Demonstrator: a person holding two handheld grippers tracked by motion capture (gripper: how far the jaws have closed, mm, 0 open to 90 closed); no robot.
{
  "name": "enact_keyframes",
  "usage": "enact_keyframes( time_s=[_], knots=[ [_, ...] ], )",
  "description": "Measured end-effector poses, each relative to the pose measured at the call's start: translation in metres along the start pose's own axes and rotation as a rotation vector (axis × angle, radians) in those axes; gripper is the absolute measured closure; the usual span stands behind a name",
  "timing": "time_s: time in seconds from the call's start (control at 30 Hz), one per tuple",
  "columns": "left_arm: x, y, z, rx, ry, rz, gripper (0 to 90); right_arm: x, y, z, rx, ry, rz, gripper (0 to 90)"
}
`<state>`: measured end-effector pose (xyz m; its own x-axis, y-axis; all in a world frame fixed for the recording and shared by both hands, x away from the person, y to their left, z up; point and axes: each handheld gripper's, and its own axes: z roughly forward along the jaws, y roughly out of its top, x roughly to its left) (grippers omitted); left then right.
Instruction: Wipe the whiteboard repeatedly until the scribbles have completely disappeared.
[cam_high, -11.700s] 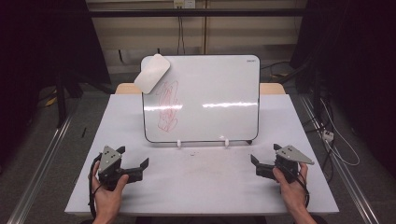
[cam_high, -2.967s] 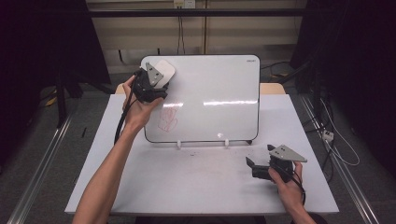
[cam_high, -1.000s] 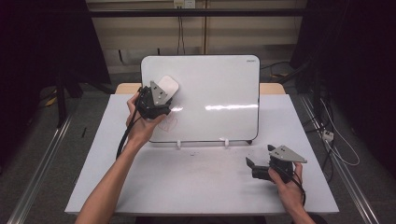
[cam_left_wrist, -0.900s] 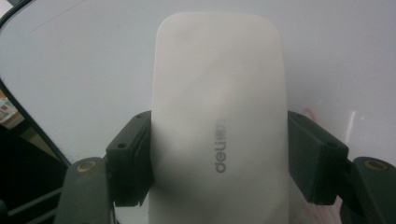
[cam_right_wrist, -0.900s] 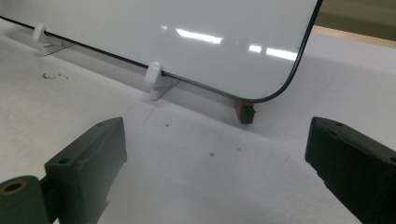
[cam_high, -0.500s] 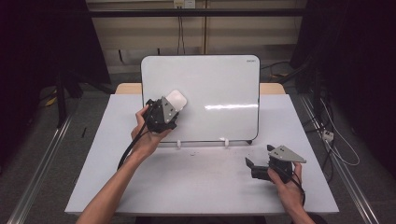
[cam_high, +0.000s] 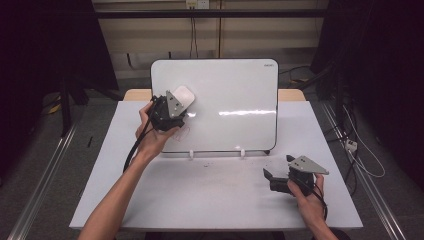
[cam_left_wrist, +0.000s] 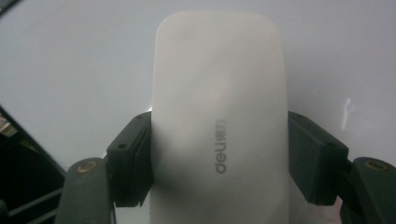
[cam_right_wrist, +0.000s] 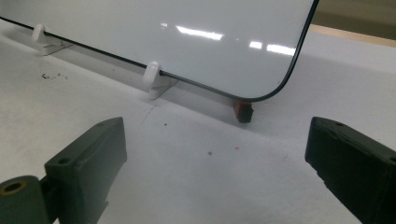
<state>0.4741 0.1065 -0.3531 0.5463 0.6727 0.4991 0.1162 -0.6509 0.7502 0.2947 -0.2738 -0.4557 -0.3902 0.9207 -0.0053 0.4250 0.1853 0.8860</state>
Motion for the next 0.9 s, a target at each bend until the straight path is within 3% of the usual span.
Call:
enact_keyframes(
  time_s=[0.1,0.27,0.6,0.9],
  knots=[
    [0.009,0.000,0.000,-0.009,0.001,-0.032,31.1,0.000,0.000,0.000,0.001,-0.002,-0.001,5.5],
    [0.003,-0.004,-0.001,-0.009,0.016,-0.034,31.2,0.000,0.000,0.000,0.001,-0.001,-0.001,5.5],
    [-0.019,-0.023,-0.007,0.000,-0.004,-0.019,31.1,0.001,0.000,0.000,-0.001,-0.004,-0.004,5.5],
    [-0.045,-0.035,-0.013,0.024,-0.031,0.041,31.1,0.002,0.000,-0.001,0.000,-0.002,-0.004,5.4]
  ],
)
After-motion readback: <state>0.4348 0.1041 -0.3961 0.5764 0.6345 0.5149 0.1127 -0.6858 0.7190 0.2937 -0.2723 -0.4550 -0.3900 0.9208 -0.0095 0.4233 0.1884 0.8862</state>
